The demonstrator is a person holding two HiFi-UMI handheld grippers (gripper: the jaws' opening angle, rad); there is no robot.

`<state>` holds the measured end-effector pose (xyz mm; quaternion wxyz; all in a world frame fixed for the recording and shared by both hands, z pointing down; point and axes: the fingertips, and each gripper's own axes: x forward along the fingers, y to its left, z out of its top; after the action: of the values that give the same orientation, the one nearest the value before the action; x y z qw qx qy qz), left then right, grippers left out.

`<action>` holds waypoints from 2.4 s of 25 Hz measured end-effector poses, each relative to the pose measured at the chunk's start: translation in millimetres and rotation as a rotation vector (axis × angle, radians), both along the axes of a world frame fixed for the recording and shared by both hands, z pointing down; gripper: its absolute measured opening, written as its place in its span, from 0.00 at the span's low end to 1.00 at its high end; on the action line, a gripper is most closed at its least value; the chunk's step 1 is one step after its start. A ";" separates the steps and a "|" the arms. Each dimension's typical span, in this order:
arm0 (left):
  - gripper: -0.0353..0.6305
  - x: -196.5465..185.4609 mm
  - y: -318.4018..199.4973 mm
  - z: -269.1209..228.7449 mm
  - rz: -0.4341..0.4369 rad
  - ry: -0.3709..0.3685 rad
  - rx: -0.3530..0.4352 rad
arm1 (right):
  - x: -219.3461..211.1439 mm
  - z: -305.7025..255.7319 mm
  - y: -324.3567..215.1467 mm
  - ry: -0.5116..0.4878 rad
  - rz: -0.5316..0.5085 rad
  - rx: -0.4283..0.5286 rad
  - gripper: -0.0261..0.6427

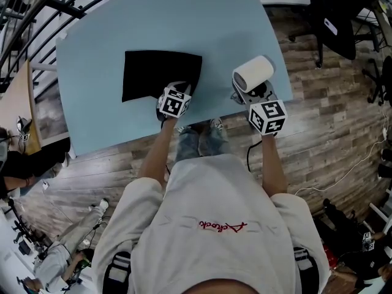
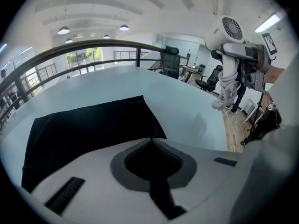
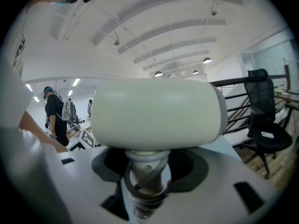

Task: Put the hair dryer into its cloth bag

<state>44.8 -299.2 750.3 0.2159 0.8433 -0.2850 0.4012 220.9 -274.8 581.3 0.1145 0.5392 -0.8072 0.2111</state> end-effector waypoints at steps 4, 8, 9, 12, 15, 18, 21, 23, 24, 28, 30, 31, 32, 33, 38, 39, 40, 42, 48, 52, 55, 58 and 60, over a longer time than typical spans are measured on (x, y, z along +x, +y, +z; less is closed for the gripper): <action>0.07 -3.6 0.8 0.0 -0.006 0.002 -0.003 | -4.8 -0.9 -1.5 0.001 -0.010 0.000 0.40; 0.07 -4.7 -0.2 -6.8 -0.017 0.020 0.013 | -6.1 1.6 -0.5 0.012 -0.019 -0.002 0.40; 0.07 -5.1 -0.1 -9.5 -0.022 0.029 0.016 | -6.1 2.5 0.2 0.016 -0.020 -0.003 0.40; 0.07 -10.0 -0.1 -20.8 -0.041 0.048 0.032 | -7.4 4.0 2.6 0.025 -0.026 -0.008 0.40; 0.07 -16.2 -2.2 -33.5 -0.065 0.073 0.044 | -9.6 5.3 4.1 0.045 -0.041 -0.014 0.40; 0.07 -23.0 -6.2 -46.0 -0.088 0.101 0.060 | -14.8 9.1 5.2 0.103 -0.079 -0.028 0.40; 0.07 -30.1 -10.8 -57.2 -0.111 0.124 0.078 | -23.3 13.8 6.0 0.172 -0.134 -0.045 0.40; 0.07 -34.1 -12.7 -63.1 -0.120 0.135 0.085 | -30.1 17.8 6.8 0.209 -0.170 -0.060 0.40; 0.07 -35.9 -13.5 -65.9 -0.124 0.141 0.089 | -33.8 20.0 7.0 0.223 -0.187 -0.067 0.40; 0.07 -40.4 -17.5 -77.7 -0.145 0.169 0.102 | -48.6 29.6 5.4 0.281 -0.253 -0.104 0.40; 0.07 -42.2 -20.2 -83.2 -0.154 0.180 0.108 | -56.5 36.4 4.4 0.316 -0.290 -0.131 0.40; 0.07 -43.5 -21.4 -85.8 -0.159 0.187 0.111 | -61.4 40.0 4.0 0.336 -0.315 -0.144 0.40; 0.07 -45.1 -22.4 -88.3 -0.164 0.194 0.114 | -66.8 43.7 3.8 0.359 -0.343 -0.157 0.40; 0.07 -47.2 -23.1 -90.4 -0.167 0.200 0.116 | -72.4 47.8 3.9 0.389 -0.375 -0.170 0.40; 0.07 -58.0 -21.4 -94.9 -0.179 0.222 0.113 | -102.0 66.8 2.1 0.568 -0.544 -0.195 0.40; 0.07 -58.7 -20.9 -94.9 -0.179 0.225 0.110 | -107.0 71.1 1.4 0.593 -0.573 -0.201 0.40; 0.07 -59.1 -20.6 -94.6 -0.179 0.228 0.108 | -111.4 75.8 1.0 0.614 -0.599 -0.210 0.40; 0.07 -59.5 -20.0 -93.5 -0.177 0.234 0.104 | -119.1 85.8 1.6 0.656 -0.650 -0.232 0.40; 0.07 -60.1 -19.4 -95.5 -0.173 0.253 0.102 | -134.6 117.1 13.1 0.812 -0.823 -0.304 0.40; 0.07 -58.8 -19.7 -97.8 -0.169 0.261 0.103 | -136.7 135.8 16.2 0.896 -0.908 -0.366 0.40; 0.07 -58.6 -19.5 -97.5 -0.166 0.263 0.103 | -138.2 147.2 17.5 0.933 -0.961 -0.420 0.40; 0.07 -59.6 -19.8 -97.4 -0.168 0.268 0.104 | -139.8 158.3 21.6 0.979 -1.024 -0.466 0.40; 0.07 -60.1 -19.8 -98.0 -0.169 0.274 0.102 | -141.1 165.2 25.2 1.001 -1.057 -0.493 0.40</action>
<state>-15.2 -319.1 652.2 0.2429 0.8728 -0.3430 0.2481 79.8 -249.6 746.5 0.6686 0.0718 -0.7394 0.0329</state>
